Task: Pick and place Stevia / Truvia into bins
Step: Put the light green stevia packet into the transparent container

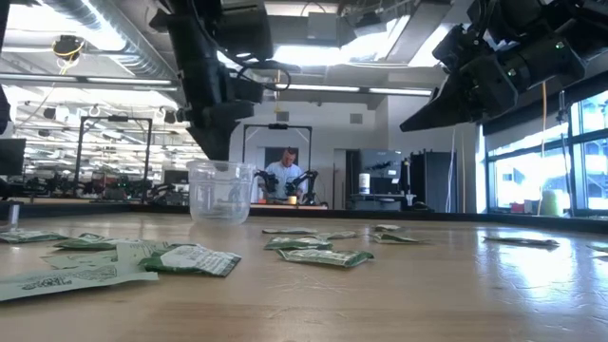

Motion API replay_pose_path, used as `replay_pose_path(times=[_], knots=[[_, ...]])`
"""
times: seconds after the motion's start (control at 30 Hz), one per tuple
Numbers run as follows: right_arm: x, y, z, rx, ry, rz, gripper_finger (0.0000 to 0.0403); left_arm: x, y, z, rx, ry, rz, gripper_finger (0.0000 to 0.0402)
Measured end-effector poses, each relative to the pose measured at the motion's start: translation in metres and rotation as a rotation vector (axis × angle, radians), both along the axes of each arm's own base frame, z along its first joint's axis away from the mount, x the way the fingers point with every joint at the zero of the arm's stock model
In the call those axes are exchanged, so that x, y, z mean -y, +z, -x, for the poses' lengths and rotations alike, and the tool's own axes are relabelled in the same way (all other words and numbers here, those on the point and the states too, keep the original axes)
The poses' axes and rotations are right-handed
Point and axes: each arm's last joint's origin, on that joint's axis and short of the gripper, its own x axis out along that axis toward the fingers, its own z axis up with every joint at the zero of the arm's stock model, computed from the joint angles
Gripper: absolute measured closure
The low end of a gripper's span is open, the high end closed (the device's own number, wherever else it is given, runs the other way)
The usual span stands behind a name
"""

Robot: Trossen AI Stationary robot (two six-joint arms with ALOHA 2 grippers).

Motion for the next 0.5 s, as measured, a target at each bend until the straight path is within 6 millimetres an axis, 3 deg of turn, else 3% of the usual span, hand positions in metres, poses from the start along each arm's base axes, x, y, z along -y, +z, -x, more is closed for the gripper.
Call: replay_pose_path(times=[0.2,0.5], knots=[[0.000,0.000,0.000,0.000,0.000,0.000,0.0304,0.010,0.015,-0.005,0.098,-0.095,-0.053,0.0334],[0.000,0.000,0.000,0.001,0.000,0.000,0.0304,0.042,0.029,-0.031,0.316,-0.474,-0.060,0.0333]])
